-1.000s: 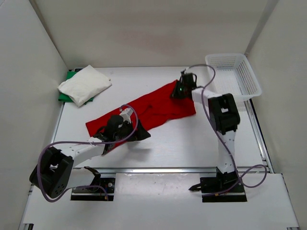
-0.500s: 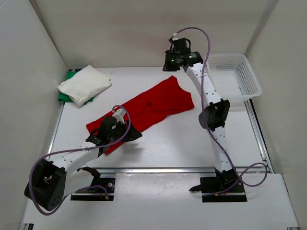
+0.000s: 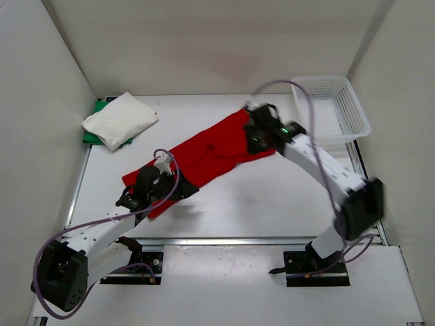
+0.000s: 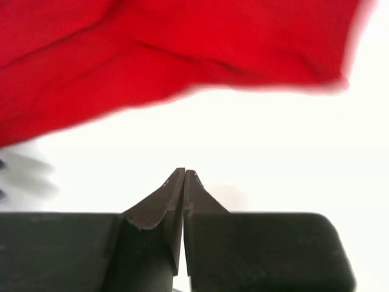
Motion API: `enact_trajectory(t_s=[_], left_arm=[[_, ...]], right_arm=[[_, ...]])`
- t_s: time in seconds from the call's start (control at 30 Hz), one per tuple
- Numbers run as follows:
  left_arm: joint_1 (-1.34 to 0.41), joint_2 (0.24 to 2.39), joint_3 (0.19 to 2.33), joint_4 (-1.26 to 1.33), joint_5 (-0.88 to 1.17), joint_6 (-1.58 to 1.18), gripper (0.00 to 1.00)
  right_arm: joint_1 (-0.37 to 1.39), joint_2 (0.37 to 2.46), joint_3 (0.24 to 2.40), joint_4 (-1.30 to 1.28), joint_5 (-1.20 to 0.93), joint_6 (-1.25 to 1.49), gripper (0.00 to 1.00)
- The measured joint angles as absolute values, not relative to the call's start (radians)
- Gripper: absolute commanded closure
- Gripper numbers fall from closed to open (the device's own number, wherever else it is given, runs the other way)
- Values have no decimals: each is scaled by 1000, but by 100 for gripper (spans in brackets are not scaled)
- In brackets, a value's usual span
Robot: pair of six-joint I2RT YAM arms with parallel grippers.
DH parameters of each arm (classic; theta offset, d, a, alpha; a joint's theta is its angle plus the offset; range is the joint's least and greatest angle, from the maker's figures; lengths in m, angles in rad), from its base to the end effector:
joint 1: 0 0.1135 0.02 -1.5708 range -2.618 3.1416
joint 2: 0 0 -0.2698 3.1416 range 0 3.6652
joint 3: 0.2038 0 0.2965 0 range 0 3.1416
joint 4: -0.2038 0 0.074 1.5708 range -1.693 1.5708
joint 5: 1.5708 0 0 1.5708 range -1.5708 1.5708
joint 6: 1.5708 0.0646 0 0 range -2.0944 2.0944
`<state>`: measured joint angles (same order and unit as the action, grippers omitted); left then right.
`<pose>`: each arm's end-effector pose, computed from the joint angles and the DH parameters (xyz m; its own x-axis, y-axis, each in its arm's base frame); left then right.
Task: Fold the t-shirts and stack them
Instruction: Rotate the tshirt 90 degrees
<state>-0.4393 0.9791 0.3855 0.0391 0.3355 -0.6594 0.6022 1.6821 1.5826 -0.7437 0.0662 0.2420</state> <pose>0.2249 -0.1292 0.1537 -0.7779 -0.2736 -0.5657 0.2257 0.7185 -0.6579 0.3625 0.2440 0.3091 -0.7242 -0.2076 -0.6575 -0.3661 0.9239 0.1114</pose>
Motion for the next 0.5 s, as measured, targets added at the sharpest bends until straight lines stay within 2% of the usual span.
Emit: enact_trajectory(t_s=[0.07,0.17,0.23,0.33,0.43,0.5], left_arm=[[-454,979,382,51,337,-664,42],[-471,999,382,76,342,-665,43],[-477,1023,382,86,343,-666,43],[-490,1029,382,95,340,-674,43],[-498,1029,381,114,339,-681,43],[-504,1029,378,122,338,-682,43]], right_arm=[[504,1388,1218,-628,28,265,97],[364,1192,973,-506,-8,312,100],[336,1237,907,-361,-62,345,100],[321,1437,850,-162,-130,386,100],[307,1629,810,-80,-175,420,100],[293,1671,815,-11,-202,445,100]])
